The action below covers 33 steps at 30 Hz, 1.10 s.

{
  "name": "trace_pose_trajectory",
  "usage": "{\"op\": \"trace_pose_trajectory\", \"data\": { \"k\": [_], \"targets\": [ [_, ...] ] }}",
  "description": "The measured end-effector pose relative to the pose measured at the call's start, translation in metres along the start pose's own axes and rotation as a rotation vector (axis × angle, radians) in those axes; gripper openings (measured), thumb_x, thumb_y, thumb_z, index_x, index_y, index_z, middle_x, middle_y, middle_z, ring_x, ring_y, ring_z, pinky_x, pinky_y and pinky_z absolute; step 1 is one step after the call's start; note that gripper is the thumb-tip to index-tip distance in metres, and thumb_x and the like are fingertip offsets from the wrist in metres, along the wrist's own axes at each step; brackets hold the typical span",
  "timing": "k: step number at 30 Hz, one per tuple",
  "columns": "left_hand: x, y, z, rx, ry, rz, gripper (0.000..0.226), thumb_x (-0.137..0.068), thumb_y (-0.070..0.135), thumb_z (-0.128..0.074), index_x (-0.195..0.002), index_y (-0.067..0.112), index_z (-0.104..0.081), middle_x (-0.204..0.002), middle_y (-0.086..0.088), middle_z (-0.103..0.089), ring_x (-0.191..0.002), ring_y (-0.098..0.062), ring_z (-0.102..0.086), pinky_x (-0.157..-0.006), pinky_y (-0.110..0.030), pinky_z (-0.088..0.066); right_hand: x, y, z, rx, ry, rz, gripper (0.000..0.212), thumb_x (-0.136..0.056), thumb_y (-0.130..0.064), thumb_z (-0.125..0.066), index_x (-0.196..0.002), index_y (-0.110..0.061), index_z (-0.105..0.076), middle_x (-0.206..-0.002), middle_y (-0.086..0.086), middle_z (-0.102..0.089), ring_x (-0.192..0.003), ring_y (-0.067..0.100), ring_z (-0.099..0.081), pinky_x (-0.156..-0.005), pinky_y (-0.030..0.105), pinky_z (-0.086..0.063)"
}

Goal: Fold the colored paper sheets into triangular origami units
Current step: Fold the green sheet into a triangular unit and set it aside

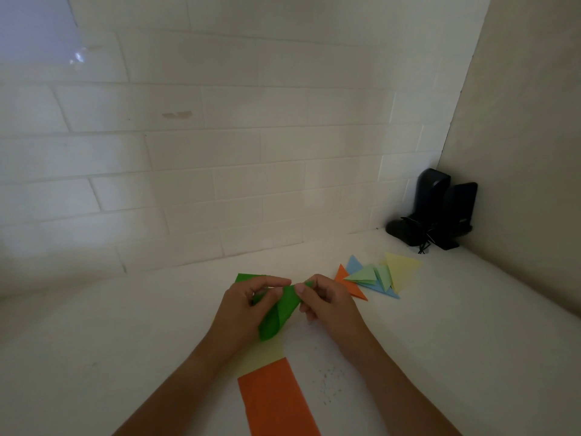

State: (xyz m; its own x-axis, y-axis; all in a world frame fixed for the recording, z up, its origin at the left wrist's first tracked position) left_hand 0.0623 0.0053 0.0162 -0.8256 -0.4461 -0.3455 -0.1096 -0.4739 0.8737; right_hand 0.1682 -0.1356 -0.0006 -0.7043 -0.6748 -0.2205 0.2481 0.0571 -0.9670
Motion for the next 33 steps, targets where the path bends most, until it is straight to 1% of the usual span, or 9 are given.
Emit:
{"op": "trace_pose_trajectory", "data": {
  "k": [6,10,14,16,19,23,26,28,33],
  "targets": [
    [0.002,0.002,-0.001,-0.030,0.013,0.029,0.014,-0.097,0.017,-0.070,-0.095,0.027,-0.080,-0.089,0.017,-0.077,-0.088,0.000,-0.071,-0.077,-0.010,-0.050,-0.001,-0.002,0.003,0.027,0.074,0.032,0.030,-0.101,-0.019,-0.064,-0.074,-0.011,-0.056,-0.064,0.002,-0.059,-0.060,0.014,-0.051,-0.060,0.030,-0.045],
    [0.003,0.001,-0.006,-0.054,-0.053,0.062,0.016,-0.096,0.015,-0.071,-0.085,0.023,-0.080,-0.079,0.012,-0.077,-0.079,-0.004,-0.072,-0.071,-0.010,-0.049,0.000,-0.007,0.006,0.014,0.118,0.072,0.026,-0.101,-0.014,-0.063,-0.076,-0.009,-0.058,-0.064,-0.005,-0.053,-0.062,0.006,-0.049,-0.061,0.021,-0.042],
    [0.004,-0.001,-0.005,-0.081,-0.056,0.058,0.016,-0.094,0.017,-0.074,-0.085,0.028,-0.082,-0.080,0.009,-0.077,-0.079,-0.009,-0.071,-0.072,-0.014,-0.053,-0.002,-0.006,0.007,0.087,0.135,0.111,0.021,-0.101,-0.018,-0.063,-0.082,-0.009,-0.062,-0.072,0.000,-0.056,-0.070,0.012,-0.051,-0.066,0.030,-0.043],
    [0.003,-0.002,-0.002,-0.079,-0.023,0.067,0.014,-0.093,0.018,-0.075,-0.086,0.028,-0.082,-0.080,0.010,-0.077,-0.078,-0.009,-0.071,-0.071,-0.013,-0.052,-0.003,-0.004,0.006,0.088,0.121,0.097,0.019,-0.102,-0.019,-0.062,-0.085,-0.011,-0.064,-0.075,0.001,-0.060,-0.073,0.014,-0.054,-0.068,0.034,-0.047],
    [0.001,-0.003,0.004,-0.024,0.036,0.091,0.013,-0.093,0.016,-0.075,-0.086,0.025,-0.083,-0.077,0.006,-0.077,-0.073,-0.010,-0.070,-0.068,-0.013,-0.050,-0.002,-0.003,0.000,0.086,0.070,0.071,0.020,-0.102,-0.020,-0.061,-0.086,-0.008,-0.063,-0.074,-0.001,-0.058,-0.070,0.009,-0.053,-0.065,0.026,-0.044],
    [0.003,0.001,-0.001,0.030,-0.015,0.108,0.014,-0.094,0.012,-0.073,-0.087,0.019,-0.083,-0.073,0.004,-0.076,-0.066,-0.003,-0.067,-0.065,-0.012,-0.049,-0.002,-0.002,0.002,0.073,0.077,0.058,0.024,-0.102,-0.020,-0.062,-0.081,-0.007,-0.061,-0.070,-0.002,-0.055,-0.067,0.010,-0.050,-0.062,0.026,-0.041],
    [0.004,0.002,-0.003,0.033,-0.040,0.103,0.013,-0.094,0.013,-0.073,-0.090,0.019,-0.083,-0.078,0.003,-0.078,-0.073,-0.009,-0.072,-0.070,-0.016,-0.053,-0.002,-0.003,0.004,0.077,0.104,0.064,0.026,-0.101,-0.020,-0.064,-0.078,-0.009,-0.059,-0.068,-0.004,-0.054,-0.065,0.008,-0.050,-0.061,0.025,-0.040],
    [0.003,0.002,-0.003,0.021,-0.036,0.086,0.011,-0.093,0.014,-0.075,-0.095,0.022,-0.083,-0.080,0.003,-0.079,-0.076,-0.013,-0.074,-0.074,-0.020,-0.056,-0.002,-0.003,0.005,0.079,0.114,0.066,0.027,-0.101,-0.020,-0.064,-0.077,-0.008,-0.059,-0.067,-0.005,-0.053,-0.064,0.007,-0.049,-0.060,0.023,-0.040],
    [0.004,0.010,-0.003,0.007,-0.013,-0.035,0.030,-0.091,0.009,-0.077,-0.114,0.028,-0.078,-0.075,0.000,-0.075,-0.069,-0.013,-0.070,-0.068,-0.019,-0.053,-0.003,-0.001,0.007,0.048,0.137,0.060,0.032,-0.102,-0.017,-0.063,-0.072,-0.012,-0.053,-0.064,-0.006,-0.047,-0.062,0.007,-0.044,-0.058,0.022,-0.036]
  ]
}}
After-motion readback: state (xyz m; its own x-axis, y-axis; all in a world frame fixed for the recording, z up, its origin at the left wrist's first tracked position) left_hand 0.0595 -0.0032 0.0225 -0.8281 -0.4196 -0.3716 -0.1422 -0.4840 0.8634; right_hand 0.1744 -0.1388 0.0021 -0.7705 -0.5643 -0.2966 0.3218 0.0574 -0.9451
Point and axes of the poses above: each hand's wrist, its own x-axis away from the middle knuckle, its own z-axis out of the back of the hand, y = z × x, the point moved 7 cm from there along -x, towards the middle knuckle
